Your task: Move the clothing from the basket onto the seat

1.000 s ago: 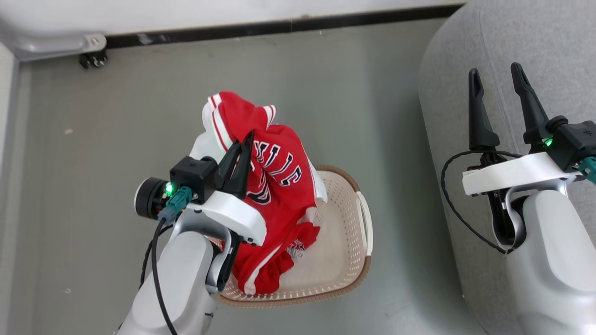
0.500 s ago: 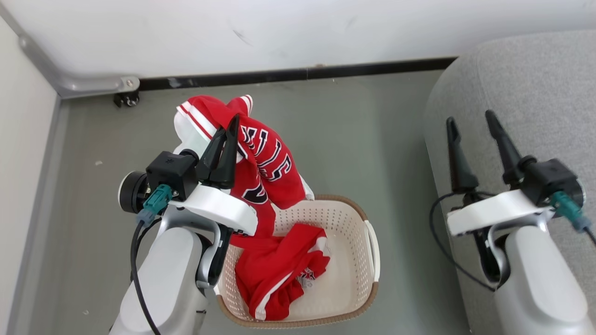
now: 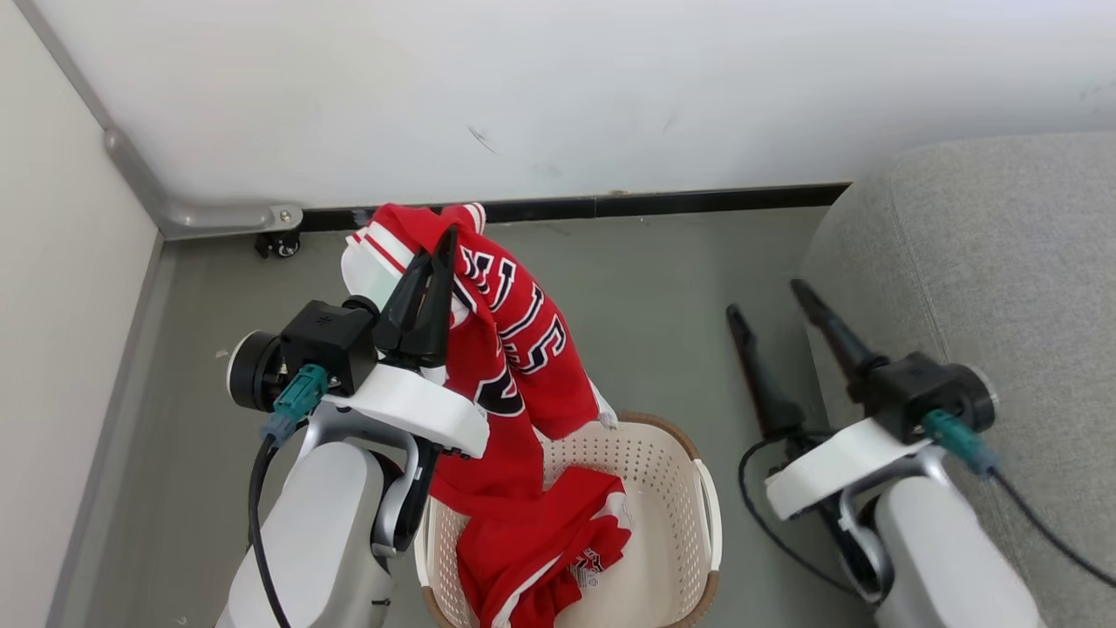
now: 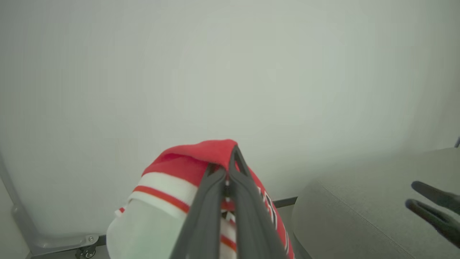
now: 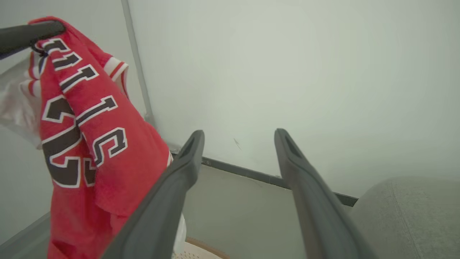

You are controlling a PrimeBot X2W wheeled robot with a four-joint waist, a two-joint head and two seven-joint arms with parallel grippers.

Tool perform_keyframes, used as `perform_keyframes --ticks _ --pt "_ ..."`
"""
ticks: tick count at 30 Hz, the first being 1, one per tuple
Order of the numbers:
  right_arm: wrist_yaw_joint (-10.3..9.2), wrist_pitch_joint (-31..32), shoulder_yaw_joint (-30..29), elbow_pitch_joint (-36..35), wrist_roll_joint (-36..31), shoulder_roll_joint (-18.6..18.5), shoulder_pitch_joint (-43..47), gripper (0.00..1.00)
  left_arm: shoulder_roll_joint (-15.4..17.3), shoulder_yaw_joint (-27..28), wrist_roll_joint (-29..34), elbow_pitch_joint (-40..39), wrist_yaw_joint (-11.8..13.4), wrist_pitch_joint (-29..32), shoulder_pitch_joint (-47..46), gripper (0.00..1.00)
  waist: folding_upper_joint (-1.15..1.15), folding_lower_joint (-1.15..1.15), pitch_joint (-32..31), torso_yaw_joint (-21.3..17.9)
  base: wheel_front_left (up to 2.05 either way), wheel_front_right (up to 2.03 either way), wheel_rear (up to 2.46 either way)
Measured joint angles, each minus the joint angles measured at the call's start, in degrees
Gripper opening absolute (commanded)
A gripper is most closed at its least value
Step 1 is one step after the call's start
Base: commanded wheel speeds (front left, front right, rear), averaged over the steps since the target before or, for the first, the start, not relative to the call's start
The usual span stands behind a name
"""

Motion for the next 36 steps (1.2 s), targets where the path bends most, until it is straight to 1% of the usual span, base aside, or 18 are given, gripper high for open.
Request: perform_keyframes --ticks 5,9,21,28,31,36 --pt "0.01 1.8 7.1 -0.6 0.5 -0.8 0.5 1.00 0.0 -0.8 0.8 -0.6 -0.8 0.0 0.1 0.00 0.00 0.00 -1.6 0.4 0.00 0.00 0.00" --pt "0.01 2.8 10.4 -1.7 1.5 -2.3 0.5 1.00 0.0 -1.2 0.9 -1.2 -1.3 0.0 0.1 0.00 0.00 0.00 -2.7 0.6 0.00 0.00 0.00" --pt "0.01 5.7 16.1 -3.7 4.8 -5.9 0.9 1.00 0.0 -2.7 1.4 -3.3 -2.8 0.0 2.0 0.00 0.00 0.00 -5.4 0.5 0.00 0.00 0.00" --pt "0.01 7.3 19.0 -4.0 7.2 -7.3 1.9 1.00 0.0 -4.4 1.5 -3.9 -3.3 0.0 2.2 0.00 0.00 0.00 -6.8 0.6 0.00 0.00 0.00" --pt "0.01 7.6 21.1 -4.1 8.4 -7.5 1.9 1.00 0.0 -5.2 1.8 -3.9 -3.8 0.0 2.2 0.00 0.00 0.00 -7.3 0.8 0.00 0.00 0.00" --pt "0.01 8.5 25.2 -5.1 10.5 -7.6 1.8 1.00 0.0 -6.7 2.0 -4.0 -3.8 0.0 2.3 0.00 0.00 0.00 -7.9 1.3 0.00 0.00 0.00"
